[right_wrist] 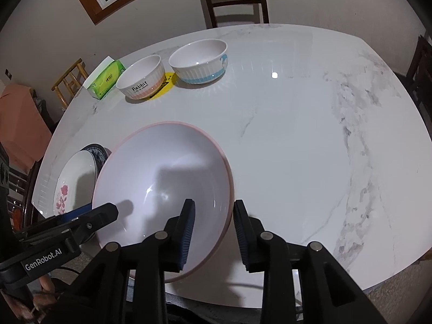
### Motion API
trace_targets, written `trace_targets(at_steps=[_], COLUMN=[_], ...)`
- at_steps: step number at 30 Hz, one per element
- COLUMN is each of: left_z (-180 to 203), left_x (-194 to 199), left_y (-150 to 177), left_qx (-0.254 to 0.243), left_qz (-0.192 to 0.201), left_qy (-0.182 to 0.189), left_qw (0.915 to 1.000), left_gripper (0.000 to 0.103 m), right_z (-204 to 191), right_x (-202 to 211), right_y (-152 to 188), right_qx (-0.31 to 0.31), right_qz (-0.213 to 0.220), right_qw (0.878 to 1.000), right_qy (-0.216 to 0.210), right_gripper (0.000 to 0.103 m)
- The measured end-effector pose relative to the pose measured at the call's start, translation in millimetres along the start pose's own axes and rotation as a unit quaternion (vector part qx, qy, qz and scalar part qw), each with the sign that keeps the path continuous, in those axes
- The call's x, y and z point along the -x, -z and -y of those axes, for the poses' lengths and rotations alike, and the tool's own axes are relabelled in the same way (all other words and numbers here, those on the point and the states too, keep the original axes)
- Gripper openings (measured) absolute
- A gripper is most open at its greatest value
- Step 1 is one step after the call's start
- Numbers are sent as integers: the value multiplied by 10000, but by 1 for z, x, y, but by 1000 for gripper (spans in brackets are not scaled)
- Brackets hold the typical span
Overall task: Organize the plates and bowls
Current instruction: 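Carry the pink bowl toward the plate stack with the left tool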
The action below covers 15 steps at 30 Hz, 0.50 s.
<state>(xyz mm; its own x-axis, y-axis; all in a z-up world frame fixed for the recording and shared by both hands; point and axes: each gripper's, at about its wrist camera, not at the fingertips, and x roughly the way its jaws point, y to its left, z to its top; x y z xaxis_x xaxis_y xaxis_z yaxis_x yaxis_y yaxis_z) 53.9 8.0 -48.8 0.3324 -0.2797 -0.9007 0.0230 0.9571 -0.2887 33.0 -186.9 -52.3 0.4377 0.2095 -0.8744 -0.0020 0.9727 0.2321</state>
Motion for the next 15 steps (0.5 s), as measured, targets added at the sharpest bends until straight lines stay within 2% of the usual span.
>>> trace_targets(at_steps=[15], left_z=[4], left_x=[7], left_y=[-5], left_qx=[-85], left_qz=[131], left_qy=[-97], left_qw=[9998], left_gripper=[41], right_z=[-6], right_x=[12], right_y=[-9], right_qx=[275], right_qz=[350], right_qw=[9990], right_qy=[63], right_gripper=[30])
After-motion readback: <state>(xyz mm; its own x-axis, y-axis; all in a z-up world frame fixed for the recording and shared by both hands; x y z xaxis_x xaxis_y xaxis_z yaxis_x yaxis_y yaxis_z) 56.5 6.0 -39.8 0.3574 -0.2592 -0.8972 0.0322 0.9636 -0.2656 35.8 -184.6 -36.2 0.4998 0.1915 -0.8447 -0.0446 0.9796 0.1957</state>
